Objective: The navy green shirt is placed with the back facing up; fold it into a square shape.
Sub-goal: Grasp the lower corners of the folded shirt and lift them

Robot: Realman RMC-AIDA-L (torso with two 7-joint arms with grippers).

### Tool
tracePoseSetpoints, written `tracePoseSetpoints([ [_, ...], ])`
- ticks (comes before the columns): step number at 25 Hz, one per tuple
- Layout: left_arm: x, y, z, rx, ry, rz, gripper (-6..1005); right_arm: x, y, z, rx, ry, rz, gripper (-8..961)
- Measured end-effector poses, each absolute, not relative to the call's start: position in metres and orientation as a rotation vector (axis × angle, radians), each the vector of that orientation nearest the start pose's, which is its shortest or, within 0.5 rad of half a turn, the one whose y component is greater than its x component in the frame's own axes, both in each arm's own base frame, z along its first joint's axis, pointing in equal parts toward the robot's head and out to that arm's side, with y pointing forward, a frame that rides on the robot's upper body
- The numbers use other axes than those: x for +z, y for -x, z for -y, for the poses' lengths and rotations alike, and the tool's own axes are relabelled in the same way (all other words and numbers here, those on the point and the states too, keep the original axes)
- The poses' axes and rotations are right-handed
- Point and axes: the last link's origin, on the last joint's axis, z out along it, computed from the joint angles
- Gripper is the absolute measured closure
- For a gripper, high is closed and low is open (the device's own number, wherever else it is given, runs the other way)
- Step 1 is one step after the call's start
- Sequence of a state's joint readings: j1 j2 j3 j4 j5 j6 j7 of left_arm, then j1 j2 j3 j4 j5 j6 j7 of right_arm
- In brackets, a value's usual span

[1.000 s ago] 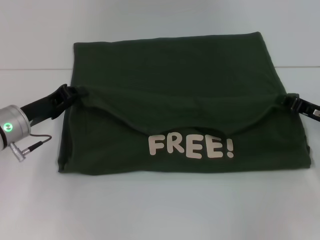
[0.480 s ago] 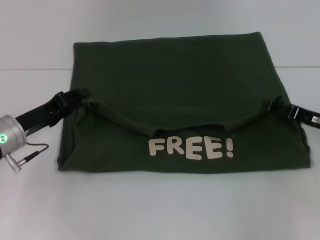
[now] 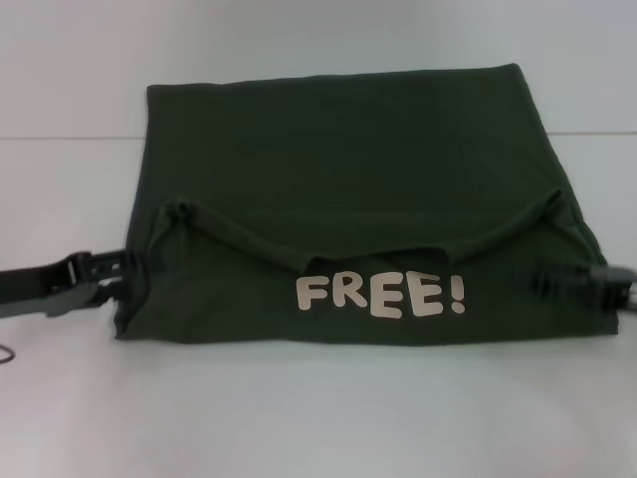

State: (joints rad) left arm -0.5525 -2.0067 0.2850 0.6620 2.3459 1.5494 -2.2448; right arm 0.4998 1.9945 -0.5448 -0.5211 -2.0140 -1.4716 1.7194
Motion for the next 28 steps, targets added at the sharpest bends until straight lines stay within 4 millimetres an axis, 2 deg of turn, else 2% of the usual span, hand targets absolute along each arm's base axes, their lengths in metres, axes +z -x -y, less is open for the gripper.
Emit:
tracePoseSetpoints([
  [3, 0.056, 0.325, -0.333, -0.635, 2.085, 1.879, 175, 0.018, -0.302, -0.311, 0.777, 2.594, -1.051, 9],
  [5, 0.056, 0.324, -0.336, -0.608, 2.094, 1.874, 131, 0.011, -0.296, -0.299, 0.792, 2.697, -0.89, 8],
  [8, 0.055, 0.324, -0.341, -0.576, 2.095, 1.848, 65, 0.001, -0.289, -0.289, 0.807, 2.779, -0.756, 8],
  [15, 0.048, 0.325, -0.345, -0.511, 2.101, 1.819, 67, -0.013, -0.283, -0.288, 0.779, 2.833, -0.721, 9],
  [28, 0.031, 0.323, -0.347, -0.416, 2.128, 1.804, 70, -0.016, -0.279, -0.289, 0.787, 2.838, -0.73, 9],
])
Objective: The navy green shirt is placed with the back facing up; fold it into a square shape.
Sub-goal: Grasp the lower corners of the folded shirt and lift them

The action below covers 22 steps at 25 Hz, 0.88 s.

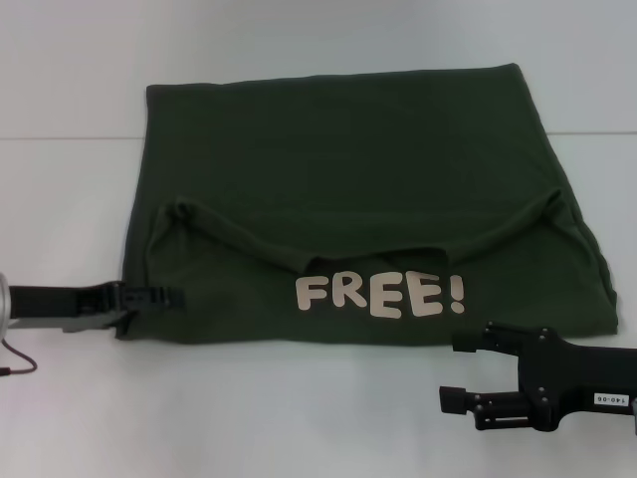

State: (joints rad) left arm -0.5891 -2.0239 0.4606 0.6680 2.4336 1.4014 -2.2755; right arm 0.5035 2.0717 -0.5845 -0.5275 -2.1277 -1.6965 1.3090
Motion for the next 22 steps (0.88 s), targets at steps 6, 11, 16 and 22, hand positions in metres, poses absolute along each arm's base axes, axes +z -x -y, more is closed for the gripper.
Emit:
tracePoseSetpoints([
  [6, 0.0227, 0.316, -0.3458, -0.386, 2.175, 1.817, 72, -0.0169, -0.2774, -0.2899, 0.792, 2.842, -0.726, 8],
  [11, 0.0214, 0.3155, -0.3513, -0.346, 2.177, 1.776, 73, -0.0168, -0.2766, -0.2903, 0.796, 2.842, -0.744, 8],
  [16, 0.0218, 0.318, -0.3526, -0.317, 2.171, 1.755, 280, -0.0157, -0.2764, -0.2896, 0.802, 2.843, -0.759, 9],
  [22, 0.0213, 0.3189, -0.3523, -0.292, 2.176, 1.75, 443, -0.0149, -0.2771, -0.2891, 0.81, 2.834, -0.793, 9],
])
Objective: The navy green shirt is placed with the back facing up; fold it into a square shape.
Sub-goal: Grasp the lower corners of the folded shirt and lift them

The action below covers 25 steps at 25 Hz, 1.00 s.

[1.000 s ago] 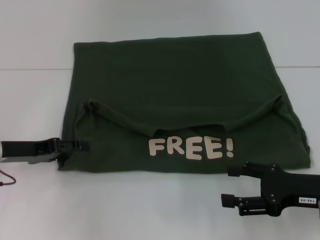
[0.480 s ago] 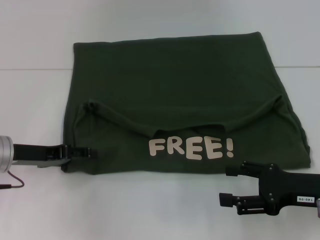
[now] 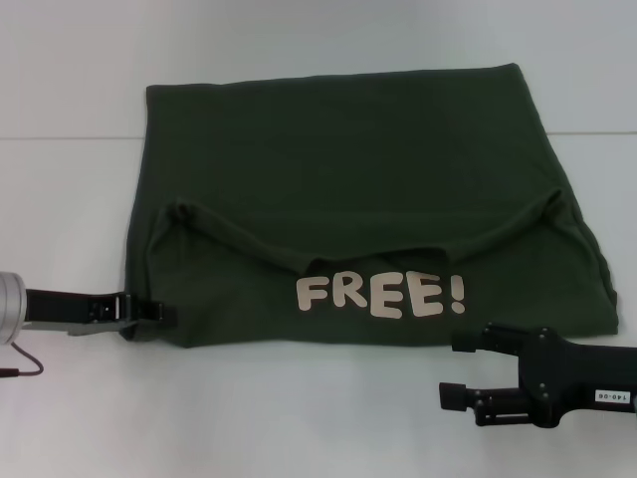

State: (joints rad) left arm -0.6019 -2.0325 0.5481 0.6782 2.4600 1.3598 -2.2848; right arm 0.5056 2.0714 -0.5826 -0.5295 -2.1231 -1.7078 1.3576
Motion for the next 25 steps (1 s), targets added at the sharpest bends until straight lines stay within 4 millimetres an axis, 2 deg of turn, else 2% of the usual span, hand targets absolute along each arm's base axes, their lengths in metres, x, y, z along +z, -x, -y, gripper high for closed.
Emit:
tracePoseSetpoints([
  [3, 0.021, 0.319, -0.352, -0.29, 2.181, 1.749, 524, -0.008, -0.279, -0.293, 0.8, 2.818, -0.863, 10],
  [6, 0.021, 0.318, -0.352, -0.289, 2.185, 1.747, 654, 0.007, -0.283, -0.303, 0.747, 2.76, -0.989, 10],
  [9, 0.021, 0.318, -0.352, -0.288, 2.189, 1.743, 783, 0.036, -0.291, -0.32, 0.611, 2.62, -1.221, 10],
  [13, 0.021, 0.318, -0.351, -0.287, 2.196, 1.741, 956, 0.078, -0.297, -0.335, 0.478, 2.443, -1.405, 10],
  [15, 0.021, 0.318, -0.351, -0.286, 2.2, 1.739, 957, 0.101, -0.3, -0.343, 0.413, 2.333, -1.516, 11],
  [18, 0.021, 0.318, -0.351, -0.284, 2.204, 1.733, 959, 0.122, -0.302, -0.352, 0.313, 2.213, -1.656, 11],
  [21, 0.022, 0.316, -0.353, -0.284, 2.21, 1.727, 960, 0.127, -0.303, -0.359, 0.176, 2.157, -1.692, 11],
  [25, 0.022, 0.316, -0.353, -0.283, 2.214, 1.722, 960, 0.114, -0.306, -0.366, 0.051, 2.132, -1.707, 11],
])
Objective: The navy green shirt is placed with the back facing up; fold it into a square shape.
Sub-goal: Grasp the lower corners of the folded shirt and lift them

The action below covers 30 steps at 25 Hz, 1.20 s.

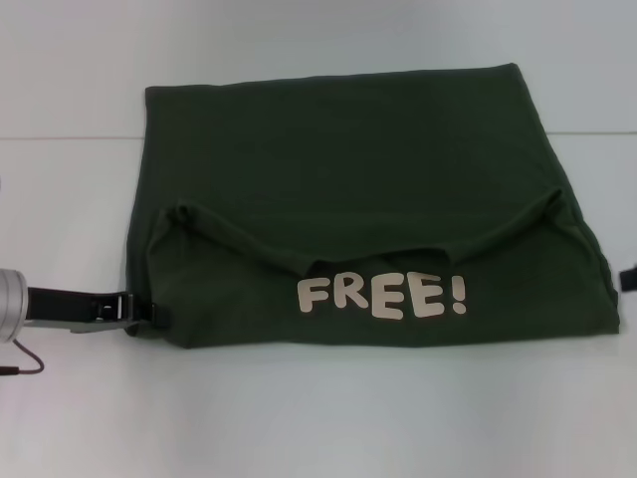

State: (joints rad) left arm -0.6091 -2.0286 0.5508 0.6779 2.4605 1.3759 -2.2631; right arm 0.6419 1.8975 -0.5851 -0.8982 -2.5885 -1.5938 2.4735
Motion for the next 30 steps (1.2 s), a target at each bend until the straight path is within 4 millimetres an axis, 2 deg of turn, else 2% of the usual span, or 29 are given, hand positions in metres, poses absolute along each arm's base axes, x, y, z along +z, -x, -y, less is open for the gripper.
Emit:
tracePoseSetpoints([
  [5, 0.023, 0.315, -0.355, -0.283, 2.218, 1.715, 960, 0.09, -0.309, -0.373, -0.035, 2.143, -1.714, 12],
  [11, 0.024, 0.314, -0.356, -0.282, 2.224, 1.704, 960, 0.073, -0.306, -0.379, -0.052, 2.157, -1.702, 12],
  [22, 0.024, 0.313, -0.357, -0.289, 2.226, 1.699, 959, 0.057, -0.302, -0.384, -0.072, 2.169, -1.687, 23],
  [30, 0.025, 0.31, -0.36, -0.292, 2.231, 1.687, 959, 0.055, -0.302, -0.386, -0.068, 2.162, -1.675, 51],
])
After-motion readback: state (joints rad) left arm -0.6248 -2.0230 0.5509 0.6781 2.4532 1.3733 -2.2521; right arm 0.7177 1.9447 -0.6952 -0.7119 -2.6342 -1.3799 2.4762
